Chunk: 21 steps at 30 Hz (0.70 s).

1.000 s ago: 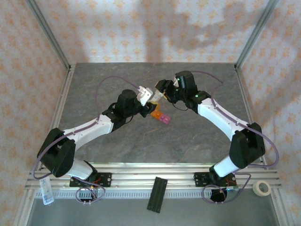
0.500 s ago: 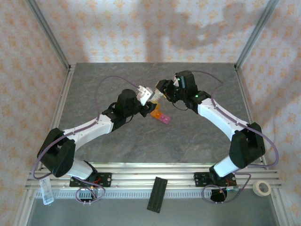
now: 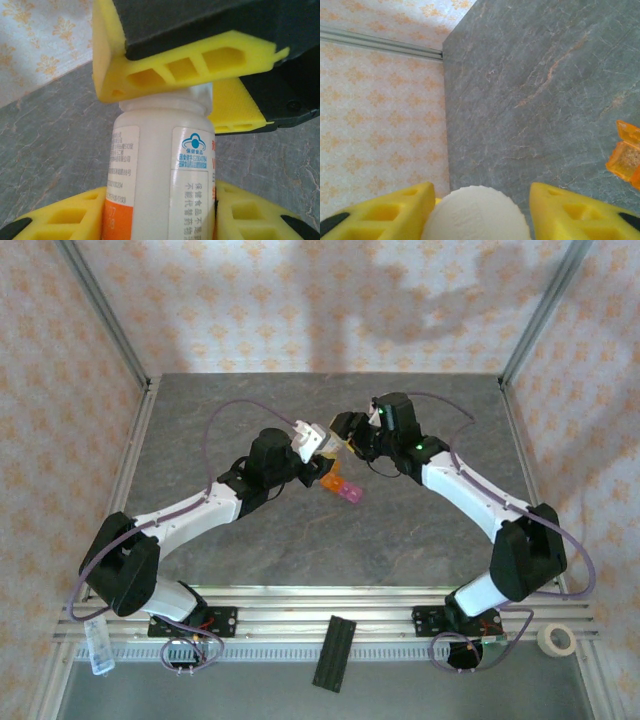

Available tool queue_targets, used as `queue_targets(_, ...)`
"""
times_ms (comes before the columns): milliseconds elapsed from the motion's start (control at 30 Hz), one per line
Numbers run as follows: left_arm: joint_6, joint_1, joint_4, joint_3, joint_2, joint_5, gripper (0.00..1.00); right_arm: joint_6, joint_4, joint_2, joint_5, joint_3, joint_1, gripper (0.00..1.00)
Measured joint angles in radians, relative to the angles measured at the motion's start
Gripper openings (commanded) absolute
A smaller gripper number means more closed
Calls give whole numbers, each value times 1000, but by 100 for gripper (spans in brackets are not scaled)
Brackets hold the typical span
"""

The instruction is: Sort the pills into containers

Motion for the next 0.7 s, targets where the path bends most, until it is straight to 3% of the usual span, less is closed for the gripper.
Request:
queue_targets(233, -1, -1, -2, 0, 0, 0, 0, -13, 6, -9, 4, -11, 2, 35)
queue_targets(400, -19, -2, 4, 0, 0, 15, 0, -69, 48, -16, -10, -29, -8, 39)
queue_targets(533, -55, 1, 32, 0, 0, 63, 0, -147, 146, -45, -114, -87, -55, 44)
queue_targets(700, -125, 15, 72, 0, 0, 157, 0, -242, 232, -55, -249, -104, -138, 40)
